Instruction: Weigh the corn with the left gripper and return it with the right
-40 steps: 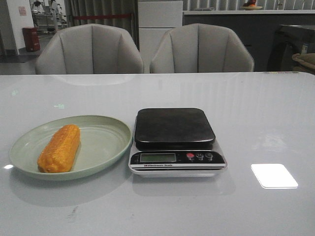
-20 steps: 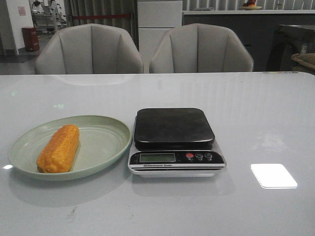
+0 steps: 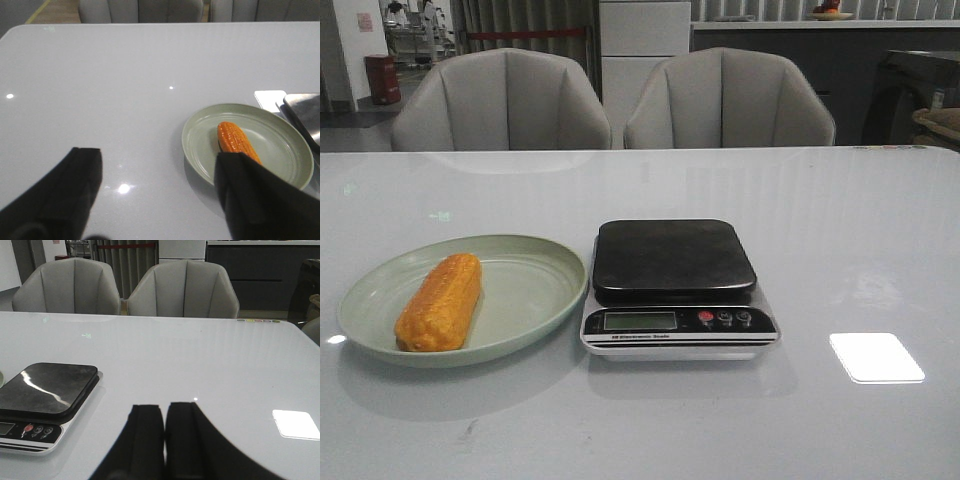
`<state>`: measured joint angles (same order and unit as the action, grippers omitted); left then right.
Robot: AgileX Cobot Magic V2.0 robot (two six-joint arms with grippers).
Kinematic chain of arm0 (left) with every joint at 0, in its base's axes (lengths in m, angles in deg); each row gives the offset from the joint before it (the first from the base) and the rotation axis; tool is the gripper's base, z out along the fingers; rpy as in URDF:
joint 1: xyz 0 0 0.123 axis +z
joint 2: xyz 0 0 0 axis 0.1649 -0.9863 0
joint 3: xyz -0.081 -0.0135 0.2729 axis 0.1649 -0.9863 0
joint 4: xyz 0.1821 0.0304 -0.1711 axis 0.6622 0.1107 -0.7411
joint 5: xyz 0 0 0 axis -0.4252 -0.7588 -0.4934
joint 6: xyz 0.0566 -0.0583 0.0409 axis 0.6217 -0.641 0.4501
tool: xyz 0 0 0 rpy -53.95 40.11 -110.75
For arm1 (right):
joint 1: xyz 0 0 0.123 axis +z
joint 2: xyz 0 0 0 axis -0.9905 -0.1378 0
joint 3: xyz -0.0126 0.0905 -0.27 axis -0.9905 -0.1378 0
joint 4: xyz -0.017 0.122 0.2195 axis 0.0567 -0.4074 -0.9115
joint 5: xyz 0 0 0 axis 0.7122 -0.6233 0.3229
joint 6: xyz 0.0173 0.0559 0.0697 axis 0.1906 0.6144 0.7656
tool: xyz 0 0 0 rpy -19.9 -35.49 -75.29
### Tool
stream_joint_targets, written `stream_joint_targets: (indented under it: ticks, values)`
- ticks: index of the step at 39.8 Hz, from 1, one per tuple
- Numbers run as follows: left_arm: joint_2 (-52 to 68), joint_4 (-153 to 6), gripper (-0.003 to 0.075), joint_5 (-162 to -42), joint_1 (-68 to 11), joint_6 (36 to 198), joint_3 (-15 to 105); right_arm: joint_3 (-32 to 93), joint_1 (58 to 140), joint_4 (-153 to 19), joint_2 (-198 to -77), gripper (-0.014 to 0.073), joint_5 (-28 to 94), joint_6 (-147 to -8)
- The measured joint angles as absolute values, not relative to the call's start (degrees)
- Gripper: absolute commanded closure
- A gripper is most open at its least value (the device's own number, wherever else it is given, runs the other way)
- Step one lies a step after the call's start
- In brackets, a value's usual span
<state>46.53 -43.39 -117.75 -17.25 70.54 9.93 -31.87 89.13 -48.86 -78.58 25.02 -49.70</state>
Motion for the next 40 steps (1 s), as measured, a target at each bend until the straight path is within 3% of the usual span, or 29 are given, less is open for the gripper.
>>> stream_joint_targets:
  ticks: [12, 30, 40]
  values:
    - [32.6, -47.3, 0.0104, -117.8, -20.7, 70.4, 17.0, -31.9, 89.1, -48.9, -78.6, 0.041, 25.0, -49.7]
    - [-1.7, -50.9, 0.0137, -114.2, -31.4, 70.4, 29.0, -31.9, 89.1, -48.9, -78.6, 0.041, 25.0, -49.7]
    - [-17.3, -51.8, 0.0137, -112.5, -32.9, 69.3, 34.3, -31.9, 89.1, -48.9, -78.6, 0.041, 25.0, -49.7]
